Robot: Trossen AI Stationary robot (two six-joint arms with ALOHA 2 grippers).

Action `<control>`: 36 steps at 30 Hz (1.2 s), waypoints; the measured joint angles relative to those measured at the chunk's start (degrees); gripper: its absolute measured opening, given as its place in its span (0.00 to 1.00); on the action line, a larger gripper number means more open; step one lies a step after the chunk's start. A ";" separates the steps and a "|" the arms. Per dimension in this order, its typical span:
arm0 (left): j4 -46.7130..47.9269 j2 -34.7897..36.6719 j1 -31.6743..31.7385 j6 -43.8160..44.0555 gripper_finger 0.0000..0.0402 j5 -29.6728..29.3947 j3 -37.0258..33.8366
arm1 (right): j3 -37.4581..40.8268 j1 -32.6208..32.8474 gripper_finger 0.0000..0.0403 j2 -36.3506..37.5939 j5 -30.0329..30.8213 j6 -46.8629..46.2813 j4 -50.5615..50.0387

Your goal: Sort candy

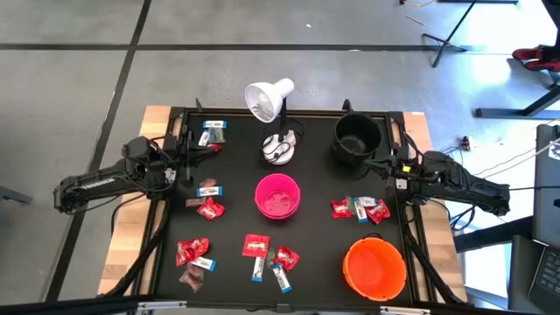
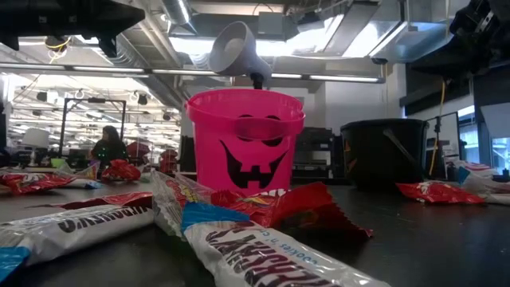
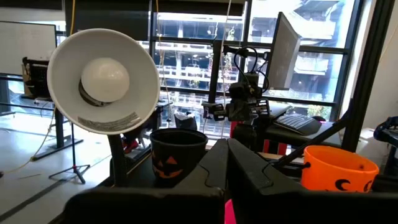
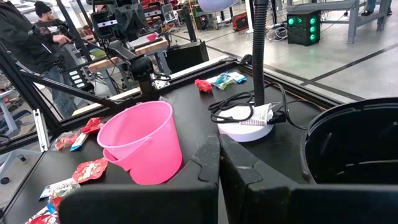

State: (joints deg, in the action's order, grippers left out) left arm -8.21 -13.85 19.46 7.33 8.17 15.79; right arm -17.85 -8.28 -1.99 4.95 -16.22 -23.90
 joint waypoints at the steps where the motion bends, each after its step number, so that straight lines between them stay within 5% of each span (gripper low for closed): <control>1: -0.01 0.00 0.01 0.00 0.00 0.00 -0.01 | 0.00 0.01 0.01 0.01 0.00 -0.01 0.00; 8: 0.00 0.00 0.02 0.00 0.00 0.00 -0.02 | 0.02 0.01 0.01 -0.01 0.15 -0.01 2.09; 16: -0.02 -0.02 0.00 0.00 0.00 0.00 0.00 | 0.02 0.00 0.01 -0.56 2.97 -5.68 23.45; 22: -0.02 0.00 0.02 0.00 0.00 0.00 -0.01 | -0.02 0.00 0.01 -3.89 0.72 1.54 33.59; 28: -0.02 0.00 0.02 0.00 0.00 0.02 0.00 | -0.38 0.00 0.01 -14.71 5.15 4.64 31.97; 36: 0.00 -0.02 0.01 0.00 0.00 0.01 0.00 | -8.19 0.01 0.01 -32.16 -2.97 4.66 29.18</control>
State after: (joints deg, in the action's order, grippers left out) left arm -8.21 -13.87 19.47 7.33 8.18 15.79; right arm -26.03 -8.27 -34.15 1.98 -11.56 5.27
